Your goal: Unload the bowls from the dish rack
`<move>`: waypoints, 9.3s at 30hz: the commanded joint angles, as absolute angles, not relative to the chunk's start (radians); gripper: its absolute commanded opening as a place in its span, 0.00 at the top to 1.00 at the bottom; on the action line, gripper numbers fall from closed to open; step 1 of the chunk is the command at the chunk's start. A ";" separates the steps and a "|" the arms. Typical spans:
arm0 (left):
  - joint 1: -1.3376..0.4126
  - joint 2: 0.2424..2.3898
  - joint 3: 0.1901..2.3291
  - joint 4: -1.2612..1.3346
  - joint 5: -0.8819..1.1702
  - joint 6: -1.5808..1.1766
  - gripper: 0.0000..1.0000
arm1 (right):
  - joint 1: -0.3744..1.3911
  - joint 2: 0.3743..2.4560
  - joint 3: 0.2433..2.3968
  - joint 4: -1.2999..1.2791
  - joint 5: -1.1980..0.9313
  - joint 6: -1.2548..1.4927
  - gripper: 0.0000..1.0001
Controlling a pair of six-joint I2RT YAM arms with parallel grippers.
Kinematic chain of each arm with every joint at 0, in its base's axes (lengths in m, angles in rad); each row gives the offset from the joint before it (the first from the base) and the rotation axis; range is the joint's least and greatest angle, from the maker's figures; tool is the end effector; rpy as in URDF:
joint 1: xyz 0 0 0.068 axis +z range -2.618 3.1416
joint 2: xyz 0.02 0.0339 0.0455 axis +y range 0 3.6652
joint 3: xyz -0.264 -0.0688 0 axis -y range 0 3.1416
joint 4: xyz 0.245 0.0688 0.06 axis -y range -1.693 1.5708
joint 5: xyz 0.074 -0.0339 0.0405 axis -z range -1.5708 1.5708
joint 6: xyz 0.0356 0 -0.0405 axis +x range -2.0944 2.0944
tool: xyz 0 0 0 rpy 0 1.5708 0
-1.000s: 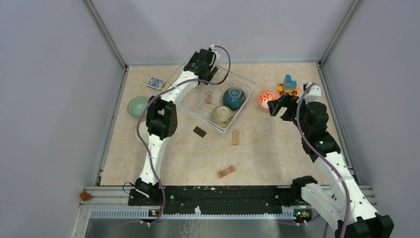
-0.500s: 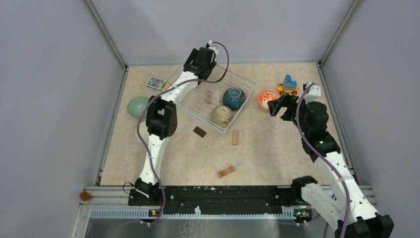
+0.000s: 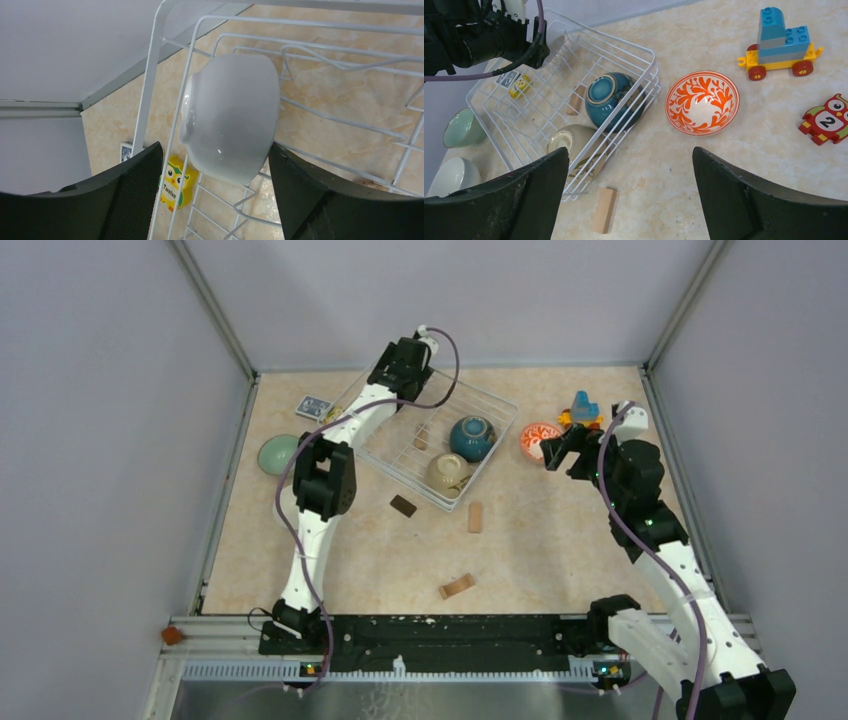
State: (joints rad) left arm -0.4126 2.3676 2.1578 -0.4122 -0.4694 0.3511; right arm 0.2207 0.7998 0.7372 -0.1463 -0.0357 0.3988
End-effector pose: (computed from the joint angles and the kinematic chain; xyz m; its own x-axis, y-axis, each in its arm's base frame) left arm 0.5074 -0.2045 0.2441 -0.4940 0.5511 -0.6725 0.2031 0.8252 0.5270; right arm 0.1866 0.0432 0.3247 -0.2847 0.3338 -0.8986 -0.1544 0.9092 0.3867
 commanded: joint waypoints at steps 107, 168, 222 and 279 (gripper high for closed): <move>-0.856 1.833 1.673 -0.290 0.171 -0.417 1.00 | 0.370 0.933 0.808 -0.362 0.220 0.529 0.79; -0.606 1.870 1.595 -0.288 0.035 -0.344 0.01 | -0.069 1.236 0.769 -0.292 0.289 0.750 0.42; -0.431 1.715 1.301 -0.363 0.209 -0.345 0.64 | 0.564 1.637 1.345 -0.286 -0.229 0.225 0.29; -0.430 1.277 1.028 -0.224 0.131 -0.407 0.47 | 0.601 2.051 1.545 -0.308 -0.258 0.457 0.11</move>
State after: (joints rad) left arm -0.4324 1.3048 1.0355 -0.2768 0.1528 -0.3958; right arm 0.5892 2.0247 1.5410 -0.3115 -0.2955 0.4004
